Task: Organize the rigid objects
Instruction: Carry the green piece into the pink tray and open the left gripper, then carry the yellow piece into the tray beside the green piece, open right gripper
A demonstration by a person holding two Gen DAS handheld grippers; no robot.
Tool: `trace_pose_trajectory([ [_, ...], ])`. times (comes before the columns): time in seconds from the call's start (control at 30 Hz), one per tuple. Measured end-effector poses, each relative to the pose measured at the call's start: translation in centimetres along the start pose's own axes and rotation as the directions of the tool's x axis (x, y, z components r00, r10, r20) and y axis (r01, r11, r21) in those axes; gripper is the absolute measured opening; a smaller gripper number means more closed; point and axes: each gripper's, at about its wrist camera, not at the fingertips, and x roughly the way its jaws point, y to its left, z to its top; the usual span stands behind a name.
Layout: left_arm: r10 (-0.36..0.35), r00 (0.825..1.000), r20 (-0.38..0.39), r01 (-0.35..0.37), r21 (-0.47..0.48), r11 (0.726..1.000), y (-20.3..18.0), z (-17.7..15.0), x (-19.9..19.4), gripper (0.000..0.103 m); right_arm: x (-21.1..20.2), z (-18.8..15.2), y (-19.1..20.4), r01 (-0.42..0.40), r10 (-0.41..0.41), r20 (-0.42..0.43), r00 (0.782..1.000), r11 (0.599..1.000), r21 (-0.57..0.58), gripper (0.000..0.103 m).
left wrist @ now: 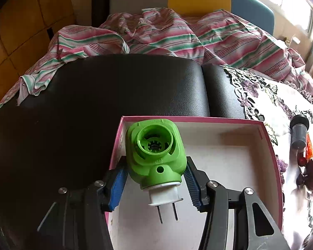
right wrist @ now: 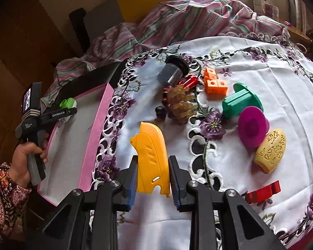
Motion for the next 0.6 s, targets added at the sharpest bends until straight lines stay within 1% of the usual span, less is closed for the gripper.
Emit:
trace_pose_trajectory([
  [0.13, -0.009, 1.000, -0.010, 0.009, -0.003, 1.000, -0.1, 0.0, 0.5, 0.054, 0.0, 0.1, 0.7, -0.009, 0.009, -0.001, 1.000, 1.000, -0.011, 0.027],
  [0.2, -0.006, 1.000, -0.018, 0.006, -0.005, 1.000, -0.1, -0.2, 0.5, 0.056, -0.1, 0.1, 1.1, -0.012, 0.012, 0.000, 1.000, 1.000, -0.016, 0.027],
  [0.3, -0.033, 0.999, -0.016, 0.033, -0.019, 0.999, 0.0, -0.5, -0.1, 0.070, 0.0, 0.1, 1.4, -0.019, 0.018, -0.002, 1.000, 1.000, -0.023, 0.027],
  [0.33, -0.042, 0.999, -0.006, 0.042, -0.022, 0.999, 0.0, -0.7, -0.5, 0.079, 0.1, 0.1, 1.6, -0.020, 0.020, -0.003, 1.000, 0.999, -0.025, 0.027],
  [0.37, -0.022, 1.000, 0.009, 0.023, -0.021, 1.000, -0.1, -0.9, -1.0, 0.082, 0.3, 0.1, 1.8, -0.023, 0.023, -0.006, 1.000, 0.999, -0.028, 0.027],
  [0.47, -0.015, 0.999, 0.038, 0.016, -0.007, 1.000, -0.4, -1.4, -2.1, 0.083, 0.7, -0.1, 2.3, -0.032, 0.032, -0.016, 0.999, 0.999, -0.030, 0.027],
  [0.6, 0.007, 0.999, 0.041, -0.007, 0.011, 1.000, -0.5, -2.1, -2.8, 0.083, 0.8, -0.3, 3.2, -0.042, 0.042, -0.018, 0.999, 0.998, -0.049, 0.027],
])
